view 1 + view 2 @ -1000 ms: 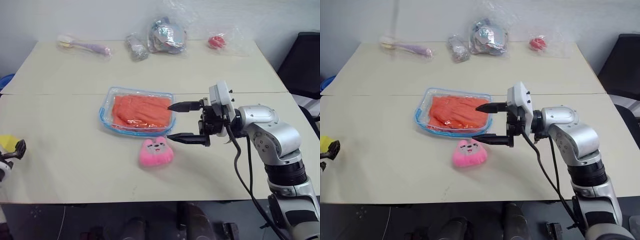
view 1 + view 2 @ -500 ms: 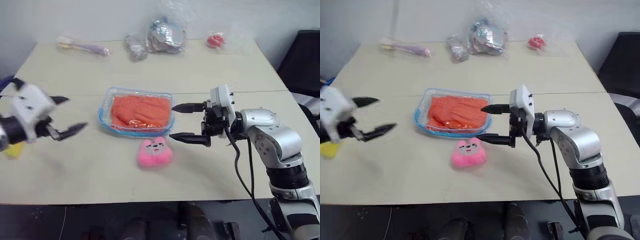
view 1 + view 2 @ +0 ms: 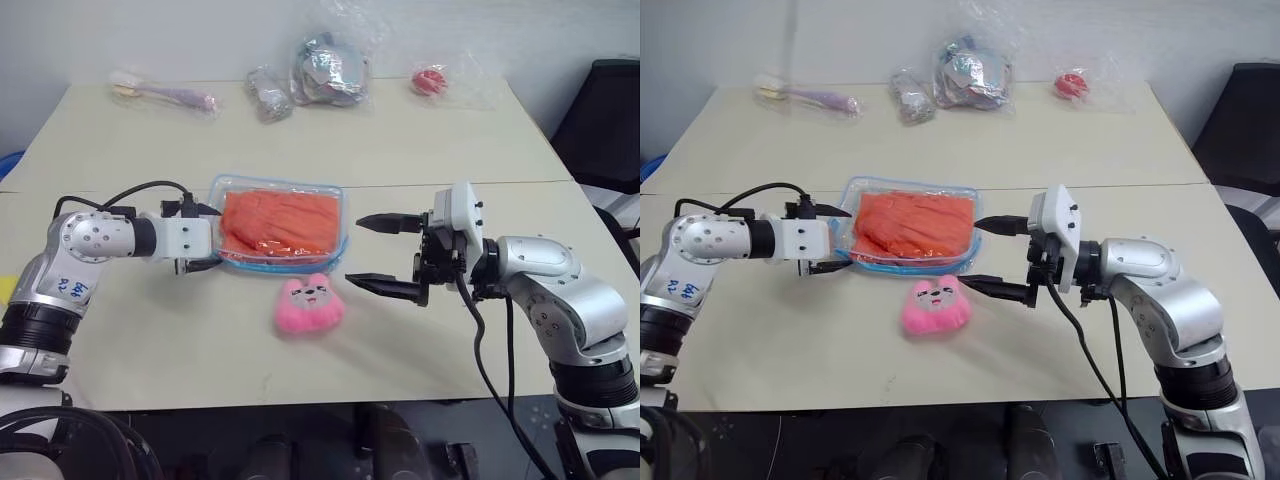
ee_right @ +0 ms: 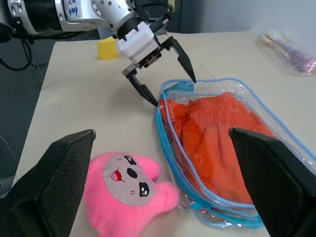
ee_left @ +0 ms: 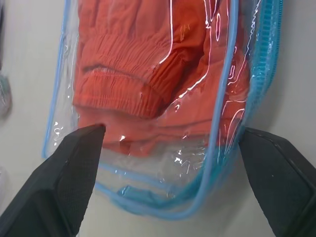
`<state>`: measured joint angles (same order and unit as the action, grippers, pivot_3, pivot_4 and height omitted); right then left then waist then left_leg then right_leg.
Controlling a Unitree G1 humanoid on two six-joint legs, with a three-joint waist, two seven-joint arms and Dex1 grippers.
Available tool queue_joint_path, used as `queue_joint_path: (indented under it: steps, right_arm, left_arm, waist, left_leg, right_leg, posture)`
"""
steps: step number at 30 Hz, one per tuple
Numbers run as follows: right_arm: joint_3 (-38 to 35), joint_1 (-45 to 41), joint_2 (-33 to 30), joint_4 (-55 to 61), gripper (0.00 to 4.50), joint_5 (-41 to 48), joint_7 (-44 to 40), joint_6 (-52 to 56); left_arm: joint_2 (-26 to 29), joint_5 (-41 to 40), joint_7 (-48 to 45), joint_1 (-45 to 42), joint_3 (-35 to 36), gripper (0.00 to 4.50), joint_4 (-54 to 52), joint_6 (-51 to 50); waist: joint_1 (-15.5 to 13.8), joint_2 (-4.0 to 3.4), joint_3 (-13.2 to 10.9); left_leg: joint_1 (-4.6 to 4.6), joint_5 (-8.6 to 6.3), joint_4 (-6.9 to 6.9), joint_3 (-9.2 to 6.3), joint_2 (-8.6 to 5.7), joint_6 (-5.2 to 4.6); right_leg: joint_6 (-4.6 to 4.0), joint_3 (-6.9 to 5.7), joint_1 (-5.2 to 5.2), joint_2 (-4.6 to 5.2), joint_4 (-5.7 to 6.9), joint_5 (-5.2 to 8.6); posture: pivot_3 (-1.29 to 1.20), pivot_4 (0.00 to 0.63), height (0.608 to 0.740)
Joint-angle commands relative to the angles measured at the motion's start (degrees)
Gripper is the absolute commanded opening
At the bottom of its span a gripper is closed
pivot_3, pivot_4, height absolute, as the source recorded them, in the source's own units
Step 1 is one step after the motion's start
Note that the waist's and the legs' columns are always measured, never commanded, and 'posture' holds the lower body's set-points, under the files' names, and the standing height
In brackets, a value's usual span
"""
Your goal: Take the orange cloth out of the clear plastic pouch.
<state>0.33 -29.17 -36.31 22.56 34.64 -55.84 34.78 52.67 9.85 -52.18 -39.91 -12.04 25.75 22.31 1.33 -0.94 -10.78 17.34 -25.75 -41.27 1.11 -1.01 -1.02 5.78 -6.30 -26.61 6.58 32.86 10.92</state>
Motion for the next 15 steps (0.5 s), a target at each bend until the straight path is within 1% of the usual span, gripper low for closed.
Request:
queue_joint_path:
  steps: [1,3,7,10,13,15]
  right_arm:
    - [-2.4,-0.4,-1.1,2.0,4.5,1.3,0.7,-0.1]
    - [-2.5,-0.5,-1.3,1.9,4.5,1.4,0.8,0.0]
    - [-2.1,-0.8,-1.3,1.3,4.5,1.2,0.8,-0.2]
    - [-1.7,-0.8,-1.3,1.3,4.5,1.2,0.6,-0.3]
    - [-1.2,-1.1,-1.6,0.8,4.5,1.0,-0.3,-0.4]
    - [-0.8,-1.2,-2.2,0.4,4.5,0.7,-1.4,-0.6]
  left_arm:
    - [0.1,2.1,0.5,-1.7,0.0,4.29,2.4,3.4]
    - [-0.3,1.9,0.5,-1.9,0.5,3.86,3.2,3.9]
    - [-0.4,1.0,-0.1,-2.1,1.2,2.59,3.5,4.8]
    - [0.0,-0.5,-1.1,-1.1,2.1,1.59,1.6,4.6]
    - [1.8,-3.6,-4.4,2.6,3.3,0.52,-4.1,3.9]
    - [3.1,-5.8,-6.2,6.1,4.6,0.02,-9.6,1.9]
  waist:
    - [0.1,0.0,0.0]
    - [0.1,0.0,0.0]
    - [0.1,0.01,0.0]
    - [-0.1,0.01,0.0]
    - [-0.1,0.01,0.0]
    - [0.0,0.01,0.0]
  left_leg:
    - [0.01,0.0,0.0,0.0,0.02,0.0]
    - [0.0,0.0,0.0,0.0,0.03,0.0]
    - [0.01,0.0,-0.01,-0.01,0.03,0.0]
    - [0.02,0.0,-0.03,-0.04,0.03,-0.01]
    - [0.03,0.0,-0.05,-0.05,0.03,-0.02]
    - [0.03,-0.01,-0.04,-0.07,0.04,-0.02]
  right_leg:
    - [0.0,0.0,0.0,-0.01,0.0,0.0]
    - [0.0,0.0,0.0,-0.01,0.0,0.0]
    - [0.0,0.0,0.0,0.01,0.0,0.0]
    - [0.0,-0.01,0.0,0.02,0.0,0.0]
    - [0.0,-0.02,0.0,0.03,0.0,0.0]
    - [0.0,-0.02,0.0,0.05,-0.01,0.0]
  posture:
    - [0.0,0.15,0.74]
    - [0.0,0.15,0.74]
    - [0.0,0.15,0.74]
    - [0.0,0.15,0.74]
    - [0.0,0.15,0.74]
    - [0.0,0.15,0.74]
